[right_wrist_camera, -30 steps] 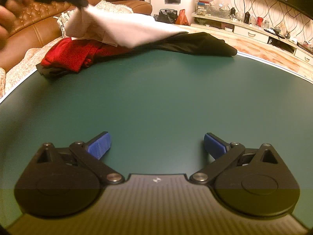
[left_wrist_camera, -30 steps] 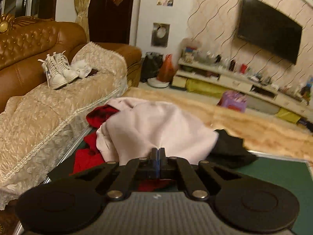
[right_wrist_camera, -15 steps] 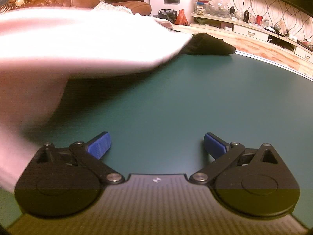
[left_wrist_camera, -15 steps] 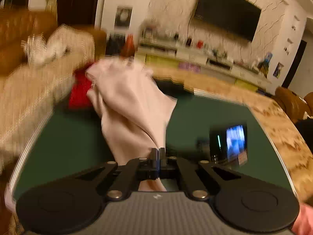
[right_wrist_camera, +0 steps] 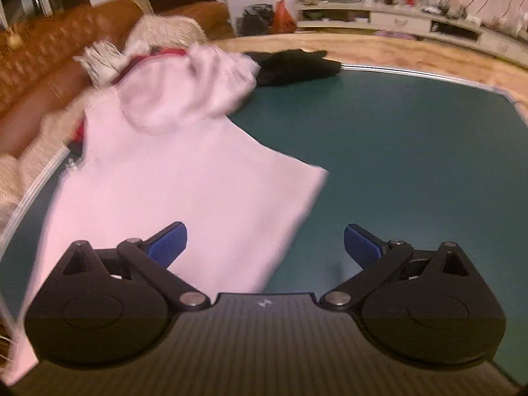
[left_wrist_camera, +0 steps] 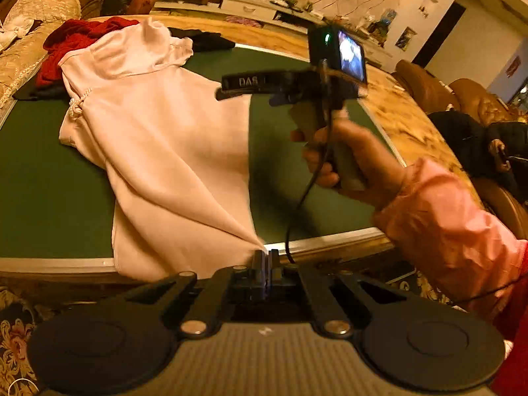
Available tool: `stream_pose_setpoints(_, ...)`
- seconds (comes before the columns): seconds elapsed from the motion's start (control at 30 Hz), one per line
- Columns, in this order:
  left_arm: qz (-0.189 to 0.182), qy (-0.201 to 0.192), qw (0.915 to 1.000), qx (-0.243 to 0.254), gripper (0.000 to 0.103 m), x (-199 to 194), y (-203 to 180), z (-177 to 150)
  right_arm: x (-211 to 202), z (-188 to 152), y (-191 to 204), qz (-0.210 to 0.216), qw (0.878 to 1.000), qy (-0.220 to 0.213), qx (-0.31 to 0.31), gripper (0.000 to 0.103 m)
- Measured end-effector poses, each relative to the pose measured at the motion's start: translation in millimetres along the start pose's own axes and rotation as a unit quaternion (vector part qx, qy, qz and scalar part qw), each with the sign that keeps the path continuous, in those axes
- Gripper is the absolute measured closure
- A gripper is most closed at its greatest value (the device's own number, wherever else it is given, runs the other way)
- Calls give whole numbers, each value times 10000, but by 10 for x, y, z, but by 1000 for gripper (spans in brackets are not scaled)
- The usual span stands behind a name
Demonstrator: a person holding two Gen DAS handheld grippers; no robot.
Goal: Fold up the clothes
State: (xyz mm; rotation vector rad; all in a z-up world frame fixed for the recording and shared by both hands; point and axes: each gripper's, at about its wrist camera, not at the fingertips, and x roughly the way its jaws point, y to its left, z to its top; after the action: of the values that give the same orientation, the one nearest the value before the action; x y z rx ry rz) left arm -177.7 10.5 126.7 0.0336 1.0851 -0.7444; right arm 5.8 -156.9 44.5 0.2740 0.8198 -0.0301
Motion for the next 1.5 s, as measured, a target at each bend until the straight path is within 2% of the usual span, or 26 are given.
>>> stream_pose_setpoints(0.1,134,-160,9991,-366,73,-26,169,110,-32,57,219,287,9986,129,-417,0)
stream_pose_setpoints(0.13,229,-264,9981,-500,53,-18,233,173,-22,59,306,297,9976,145,-604,0)
stream_pose_setpoints(0.17,335,-374,9968,-628,37,-17,300,230,-1,52,398,259,9963,143,-809,0)
stream_pose_setpoints(0.27,785,-684,9901,-946,36,-57,619,352,97,30,615,-129,9917,132,-1272,0)
stream_pose_setpoints(0.33,1071,-679,9846,-1201,36,24,898,496,199,43,629,-312,9901,199,-1356,0)
stream_pose_setpoints(0.4,1500,-608,9754,-1494,35,174,1198,632,308,62,613,-470,9888,283,-1390,0)
stream_pose_setpoints(0.47,1711,-532,9684,-1736,35,312,1493,734,418,82,598,-628,9871,368,-1424,0)
stream_pose_setpoints(0.57,1700,-436,9643,-1981,35,479,1817,859,582,111,575,-865,9840,494,-1474,0)
stream_pose_setpoints(0.63,1655,-356,9636,-2067,35,597,1948,935,654,109,539,-875,9827,578,-1527,0)
stream_pose_setpoints(0.73,1500,-281,9660,-2087,35,742,1950,1013,763,107,487,-791,9812,730,-1604,0)
stream_pose_setpoints(0.8,1384,-284,9684,-2057,31,831,1879,1064,771,104,462,-626,9821,739,-1618,3)
stream_pose_setpoints(0.87,1361,-290,9699,-1998,22,892,1772,1081,744,122,440,-362,9841,814,-1537,24)
stream_pose_setpoints(0.9,1365,-287,9703,-1977,22,921,1724,1084,726,136,438,-282,9842,854,-1523,31)
stream_pose_setpoints(0.93,1356,-281,9704,-1981,21,945,1707,1092,706,153,442,-238,9839,888,-1530,49)
stream_pose_setpoints(0.97,1347,-275,9704,-1985,21,969,1689,1100,690,171,443,-188,9832,943,-1550,72)
stream_pose_setpoints(1.03,1329,-262,9705,-1993,20,1016,1655,1117,658,191,425,-116,9815,1039,-1606,96)
stream_pose_setpoints(1.1,1309,-252,9706,-2006,19,1058,1625,1128,615,174,368,-118,9805,1045,-1661,101)
stream_pose_setpoints(1.2,1260,-269,9694,-2090,19,1032,1627,1072,429,152,183,-230,9821,903,-1638,102)
stream_pose_setpoints(1.3,1227,-253,9691,-2127,19,1021,1632,1021,-35,133,-162,-300,9884,599,-1360,102)
stream_pose_setpoints(1.43,1312,-212,9709,-1995,19,1027,1601,985,-824,-14,-607,-516,9904,480,-1192,102)
stream_pose_setpoints(1.5,1405,-182,9718,-1885,19,1041,1576,988,-1168,-126,-790,-747,9867,670,-1282,102)
